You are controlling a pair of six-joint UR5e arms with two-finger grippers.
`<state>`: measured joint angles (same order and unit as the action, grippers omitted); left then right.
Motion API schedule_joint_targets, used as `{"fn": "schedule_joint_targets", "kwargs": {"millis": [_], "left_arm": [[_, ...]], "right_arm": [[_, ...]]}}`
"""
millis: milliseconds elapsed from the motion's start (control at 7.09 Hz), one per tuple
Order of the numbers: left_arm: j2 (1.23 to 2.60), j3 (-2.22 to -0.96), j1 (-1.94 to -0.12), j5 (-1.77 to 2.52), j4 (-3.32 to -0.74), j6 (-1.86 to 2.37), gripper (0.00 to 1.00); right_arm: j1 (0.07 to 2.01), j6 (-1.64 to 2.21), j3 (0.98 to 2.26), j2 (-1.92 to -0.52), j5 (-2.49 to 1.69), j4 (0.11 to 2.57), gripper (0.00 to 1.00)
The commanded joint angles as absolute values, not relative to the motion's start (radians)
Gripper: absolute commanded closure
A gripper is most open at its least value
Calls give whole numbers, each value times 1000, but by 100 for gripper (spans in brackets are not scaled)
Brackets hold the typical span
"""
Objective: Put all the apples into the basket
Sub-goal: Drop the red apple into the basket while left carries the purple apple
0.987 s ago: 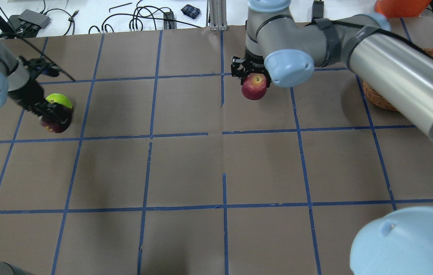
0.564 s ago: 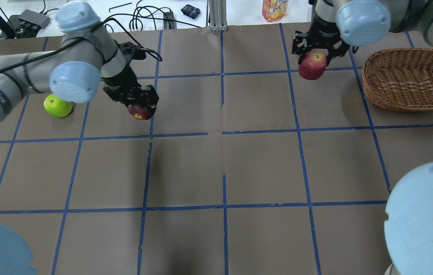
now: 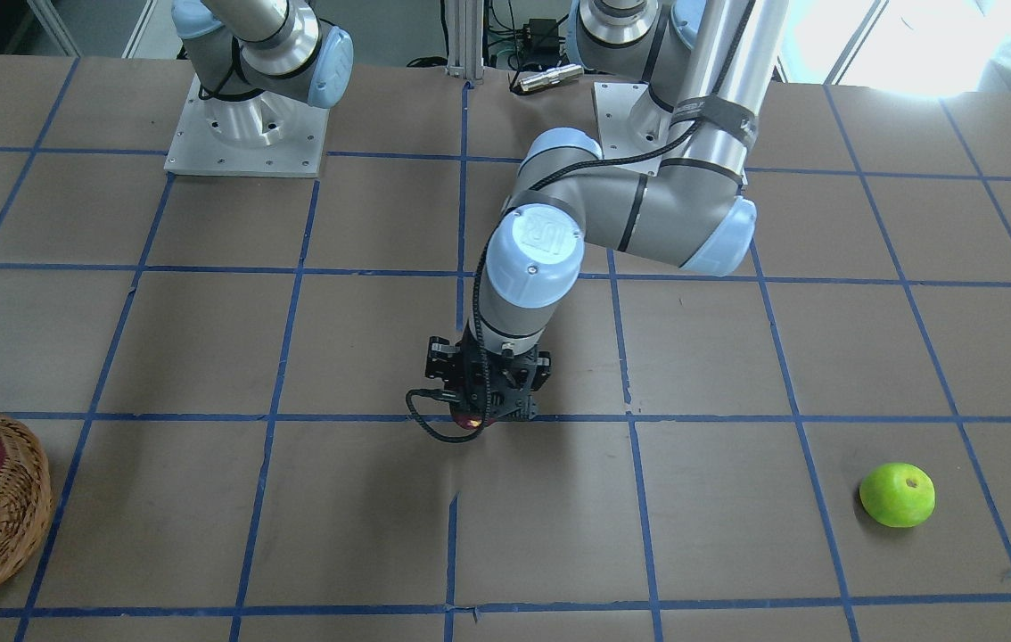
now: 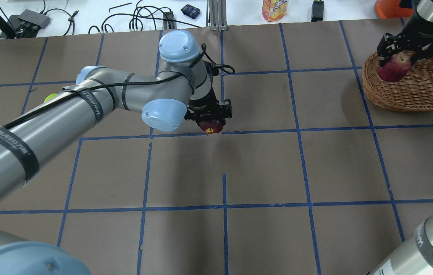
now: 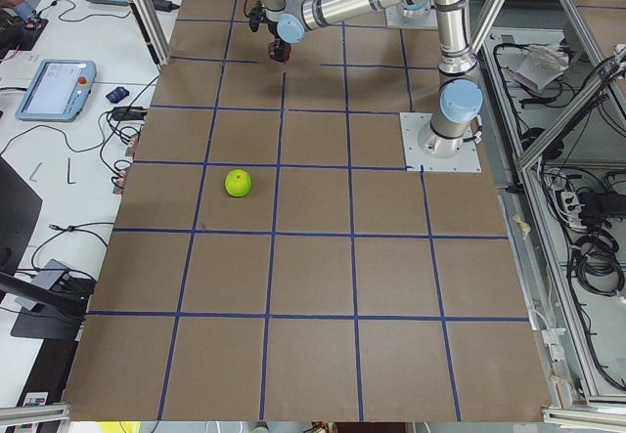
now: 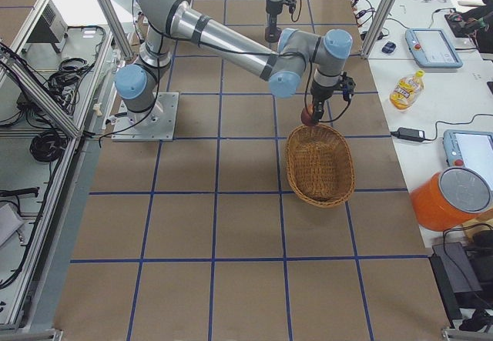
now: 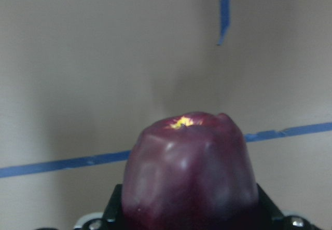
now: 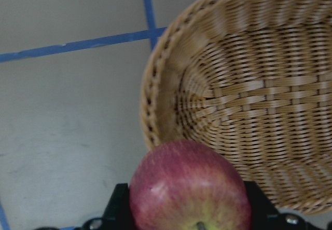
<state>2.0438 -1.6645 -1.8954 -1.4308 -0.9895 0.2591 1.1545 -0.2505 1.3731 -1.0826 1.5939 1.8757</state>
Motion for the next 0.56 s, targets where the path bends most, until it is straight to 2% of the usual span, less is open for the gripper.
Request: {"fn": "schedule_joint_targets", "kwargs": {"millis": [0, 141, 282, 423], "left_arm": [[2103, -1677, -1951, -1437, -951, 404, 6], [2109, -1664, -1960, -1439, -942, 428, 0], [2074, -1645, -1944, -1434, -946, 408, 0], [2047, -1620, -1924, -1434, -954, 379, 0]], "right_arm": [[1089, -323, 1371, -1040, 1577, 1921, 84], [1089, -346, 1371, -1040, 1506, 1930, 64], [1089, -351, 1373, -1035, 1476, 1946, 33], [1089, -348, 1371, -1035, 1480, 1947, 19]]}}
